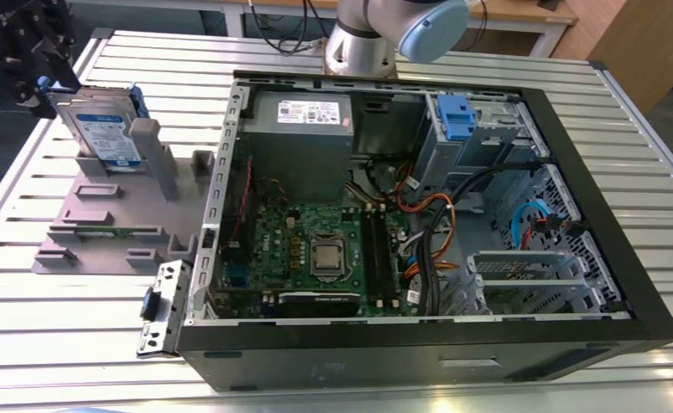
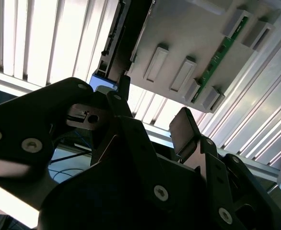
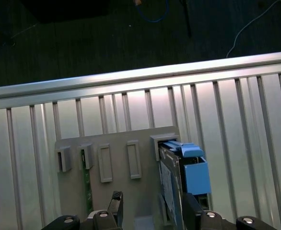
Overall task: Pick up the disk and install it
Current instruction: 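Pick up the disk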
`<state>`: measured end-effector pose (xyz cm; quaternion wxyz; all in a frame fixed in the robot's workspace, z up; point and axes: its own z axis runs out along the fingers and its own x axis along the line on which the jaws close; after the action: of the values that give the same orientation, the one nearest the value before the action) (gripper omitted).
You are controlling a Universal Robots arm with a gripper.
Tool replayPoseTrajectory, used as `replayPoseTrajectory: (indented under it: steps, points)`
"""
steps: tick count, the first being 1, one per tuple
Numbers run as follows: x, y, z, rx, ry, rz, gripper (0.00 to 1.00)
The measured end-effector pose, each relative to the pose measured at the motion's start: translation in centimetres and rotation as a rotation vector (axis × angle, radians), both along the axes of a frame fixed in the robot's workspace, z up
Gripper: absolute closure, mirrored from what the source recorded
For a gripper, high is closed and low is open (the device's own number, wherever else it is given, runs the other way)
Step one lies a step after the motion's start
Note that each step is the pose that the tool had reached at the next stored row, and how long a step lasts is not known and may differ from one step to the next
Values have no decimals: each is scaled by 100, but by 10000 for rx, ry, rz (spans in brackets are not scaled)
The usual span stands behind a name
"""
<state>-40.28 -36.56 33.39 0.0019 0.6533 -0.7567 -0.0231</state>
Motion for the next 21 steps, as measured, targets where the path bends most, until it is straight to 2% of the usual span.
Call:
replayPoseTrajectory:
  steps: [4, 6, 16, 21]
  points:
    - [0, 6, -1, -1, 1, 0, 40]
    - [0, 42, -8, 0, 0, 0, 40]
    - [-4, 73, -15, 3, 1, 0, 40]
    - [-4, 125, -20, 17, 0, 0, 40]
